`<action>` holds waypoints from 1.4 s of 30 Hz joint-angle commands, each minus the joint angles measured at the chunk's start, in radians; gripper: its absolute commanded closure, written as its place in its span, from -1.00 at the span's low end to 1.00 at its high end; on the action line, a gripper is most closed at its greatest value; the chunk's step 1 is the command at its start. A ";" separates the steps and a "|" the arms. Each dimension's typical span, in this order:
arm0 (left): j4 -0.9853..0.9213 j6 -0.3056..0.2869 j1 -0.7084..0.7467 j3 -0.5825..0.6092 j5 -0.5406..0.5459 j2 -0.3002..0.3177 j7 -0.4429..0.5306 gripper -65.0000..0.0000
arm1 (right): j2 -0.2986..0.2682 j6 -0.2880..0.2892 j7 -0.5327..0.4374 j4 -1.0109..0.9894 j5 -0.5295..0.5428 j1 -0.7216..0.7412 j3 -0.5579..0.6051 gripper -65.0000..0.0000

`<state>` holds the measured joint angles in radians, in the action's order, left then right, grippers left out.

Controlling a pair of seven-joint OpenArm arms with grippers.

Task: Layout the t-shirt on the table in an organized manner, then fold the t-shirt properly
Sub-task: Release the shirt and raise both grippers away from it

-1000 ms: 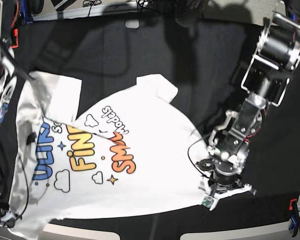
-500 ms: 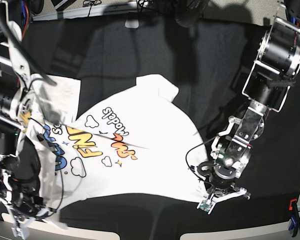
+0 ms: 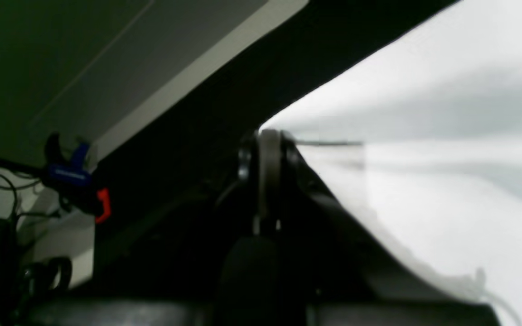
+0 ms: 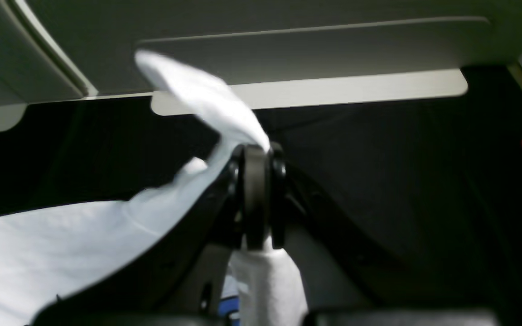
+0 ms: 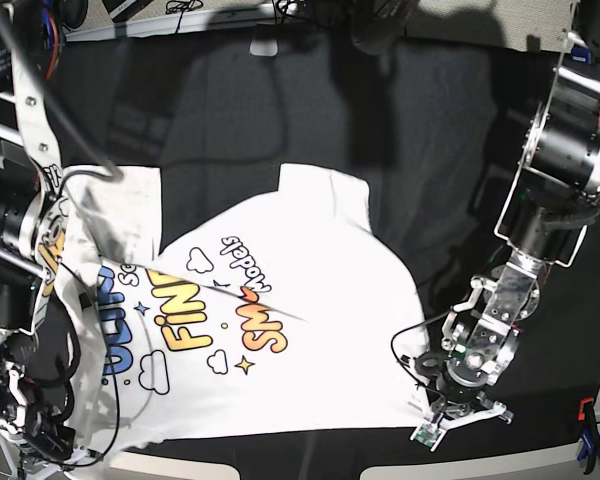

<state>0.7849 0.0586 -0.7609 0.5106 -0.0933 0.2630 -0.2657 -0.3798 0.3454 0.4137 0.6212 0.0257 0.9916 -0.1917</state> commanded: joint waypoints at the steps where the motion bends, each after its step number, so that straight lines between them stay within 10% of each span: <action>1: 0.017 0.012 -0.062 -0.006 -0.006 0.003 0.031 1.00 | -0.011 -0.003 -0.039 0.018 0.006 0.051 -0.002 1.00; 10: 0.017 0.012 -0.108 -0.006 0.013 0.003 -0.052 1.00 | -0.011 -0.002 -0.040 0.018 -0.005 0.074 -0.002 1.00; 13: 0.017 0.011 -0.100 -0.006 0.052 0.003 -0.051 1.00 | -0.014 -0.003 -0.070 0.018 -0.027 0.069 -0.002 0.39; 16: 0.017 0.012 -0.101 -0.006 0.061 0.003 -0.052 0.49 | -0.018 -0.003 -0.070 0.018 -0.026 0.069 -0.002 0.02; 29: 0.017 0.012 -0.104 -0.006 0.062 0.003 -0.156 0.41 | -0.019 -0.003 -0.049 0.018 0.068 0.069 -0.002 0.03; 33: 0.018 0.012 -0.103 -0.006 0.063 0.000 -0.251 0.41 | -0.019 0.001 0.093 0.018 0.190 0.069 -0.002 0.03; 38: 0.078 0.011 -0.075 -0.006 0.096 0.002 -0.319 0.41 | -0.032 0.275 0.203 0.020 0.195 0.053 -0.002 0.03; 42: 0.259 0.011 0.031 -0.006 0.095 0.003 -0.349 0.41 | -0.080 0.329 0.243 0.067 0.266 -0.008 -0.002 0.03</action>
<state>1.0325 0.0605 -0.6918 0.5106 0.0036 0.2646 -0.6319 -0.4389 0.6689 0.6754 0.6704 0.2813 0.9447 -0.1902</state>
